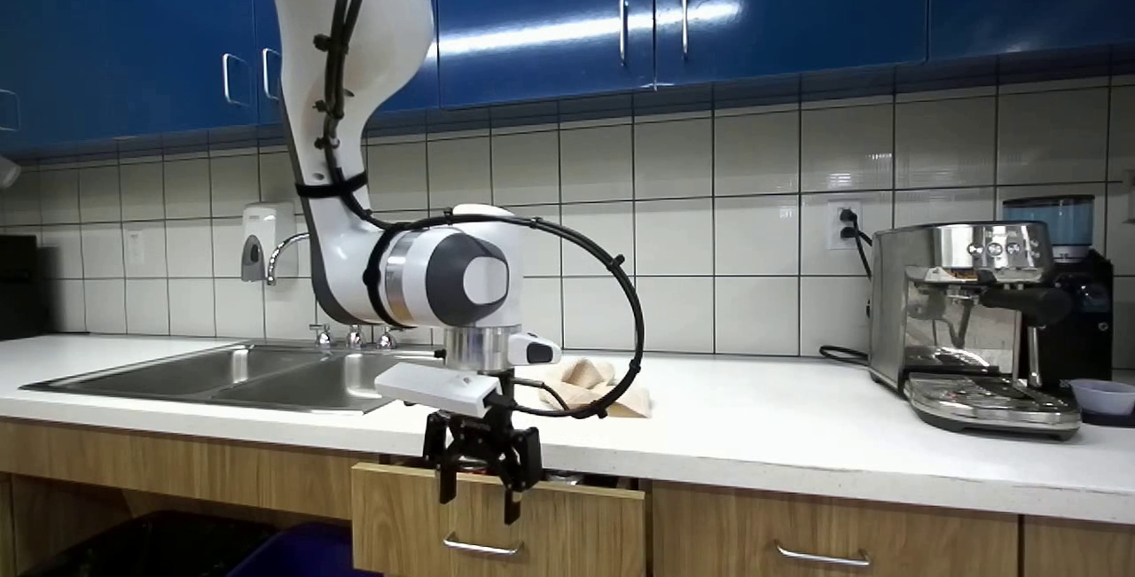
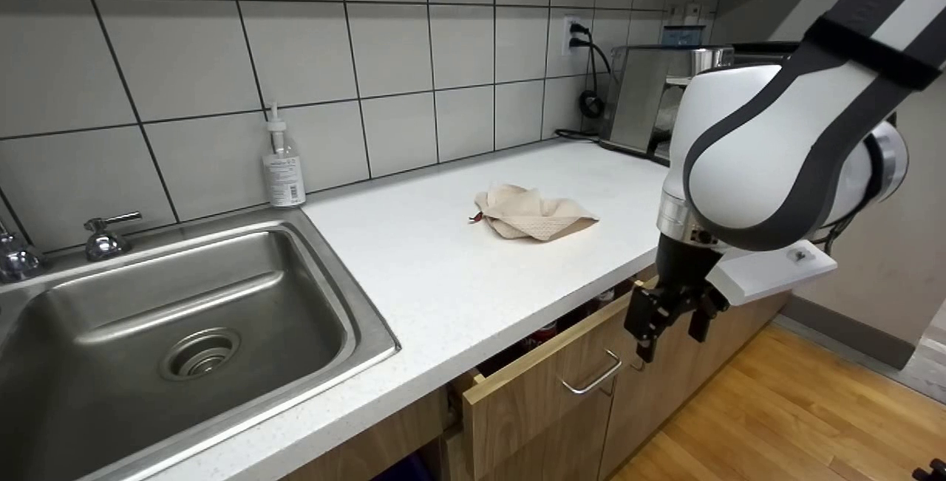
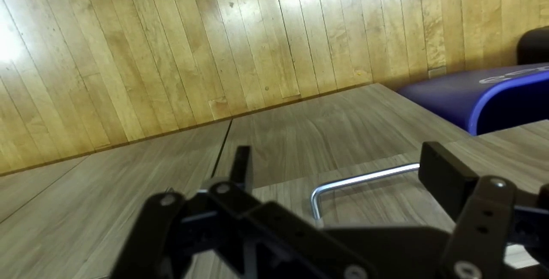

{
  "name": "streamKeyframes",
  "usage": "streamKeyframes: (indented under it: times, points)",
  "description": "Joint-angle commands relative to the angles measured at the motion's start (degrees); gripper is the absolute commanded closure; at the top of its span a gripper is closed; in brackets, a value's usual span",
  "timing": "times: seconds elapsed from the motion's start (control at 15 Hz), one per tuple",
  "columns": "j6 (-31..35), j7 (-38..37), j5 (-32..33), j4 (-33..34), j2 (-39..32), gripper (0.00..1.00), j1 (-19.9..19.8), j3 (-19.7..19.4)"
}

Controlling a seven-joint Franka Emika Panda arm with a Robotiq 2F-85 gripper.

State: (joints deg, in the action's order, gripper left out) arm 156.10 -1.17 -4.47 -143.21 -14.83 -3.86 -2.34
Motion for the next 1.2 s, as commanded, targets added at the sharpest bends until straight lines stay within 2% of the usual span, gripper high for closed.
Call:
streamKeyframes:
  times: [0.0,0.47,1.13]
  points:
    - [-5.43,1.65,0.65,-2.70,6.04,0.00,-0.58,-0.56]
    - [-15.52,0.75,4.53,-3.29,12.88,0.00,-0.41,-2.71]
    - [-18.28,0.10,8.60,-5.44,22.22,0.00,-0.66,-2.97]
